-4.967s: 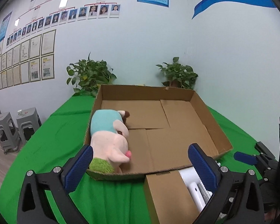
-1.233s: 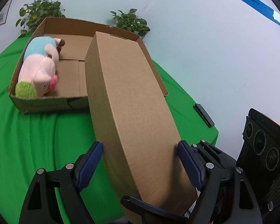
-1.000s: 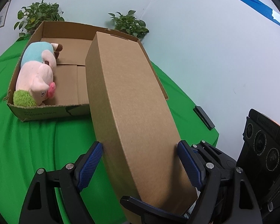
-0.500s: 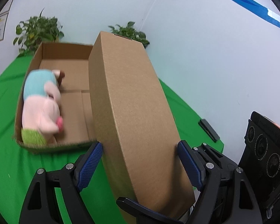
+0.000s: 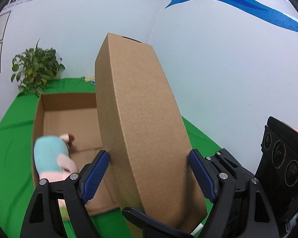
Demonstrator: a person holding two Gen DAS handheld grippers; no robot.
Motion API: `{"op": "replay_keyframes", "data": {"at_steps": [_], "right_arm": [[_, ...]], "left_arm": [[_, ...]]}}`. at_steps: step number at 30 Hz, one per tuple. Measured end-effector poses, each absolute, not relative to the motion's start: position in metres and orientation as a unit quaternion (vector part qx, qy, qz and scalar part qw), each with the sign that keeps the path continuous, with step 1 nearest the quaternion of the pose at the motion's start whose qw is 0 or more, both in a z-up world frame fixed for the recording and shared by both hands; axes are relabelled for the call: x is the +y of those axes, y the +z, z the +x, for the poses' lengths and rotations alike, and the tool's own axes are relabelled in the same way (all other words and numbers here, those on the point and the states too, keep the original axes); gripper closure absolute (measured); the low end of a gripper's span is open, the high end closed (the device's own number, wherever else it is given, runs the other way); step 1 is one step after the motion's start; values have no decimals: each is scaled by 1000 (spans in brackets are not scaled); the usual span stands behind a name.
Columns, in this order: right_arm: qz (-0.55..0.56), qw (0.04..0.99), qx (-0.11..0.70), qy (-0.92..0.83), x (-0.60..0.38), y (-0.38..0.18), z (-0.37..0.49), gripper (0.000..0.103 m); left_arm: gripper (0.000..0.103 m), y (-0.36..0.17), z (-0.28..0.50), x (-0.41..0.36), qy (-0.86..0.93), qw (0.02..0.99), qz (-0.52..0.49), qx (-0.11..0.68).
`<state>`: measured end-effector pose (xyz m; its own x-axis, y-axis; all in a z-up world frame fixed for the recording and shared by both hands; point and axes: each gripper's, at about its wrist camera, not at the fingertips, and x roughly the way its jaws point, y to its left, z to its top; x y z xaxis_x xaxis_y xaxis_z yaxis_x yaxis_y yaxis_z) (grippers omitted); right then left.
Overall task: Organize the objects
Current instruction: 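Lift the long brown box with the left gripper and lower it into the tray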
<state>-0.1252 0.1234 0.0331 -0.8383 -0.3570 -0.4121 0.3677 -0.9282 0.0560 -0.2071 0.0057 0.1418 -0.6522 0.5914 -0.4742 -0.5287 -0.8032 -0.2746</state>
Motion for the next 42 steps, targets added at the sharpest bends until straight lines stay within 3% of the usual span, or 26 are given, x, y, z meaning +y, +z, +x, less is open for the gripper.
{"op": "replay_keyframes", "data": {"at_steps": [8,28,42], "right_arm": [[229,202,-4,-952,128,22,-161,9],[304,231,-58,-922,128,-56,-208,10],[334,232,-77,-910,130,-66,-243,11]], "left_arm": [[22,136,-255,12,905,292,-305,-53],[24,4,-335,4,872,247,-412,-89],[45,0,-364,-15,859,224,-446,-112]]}}
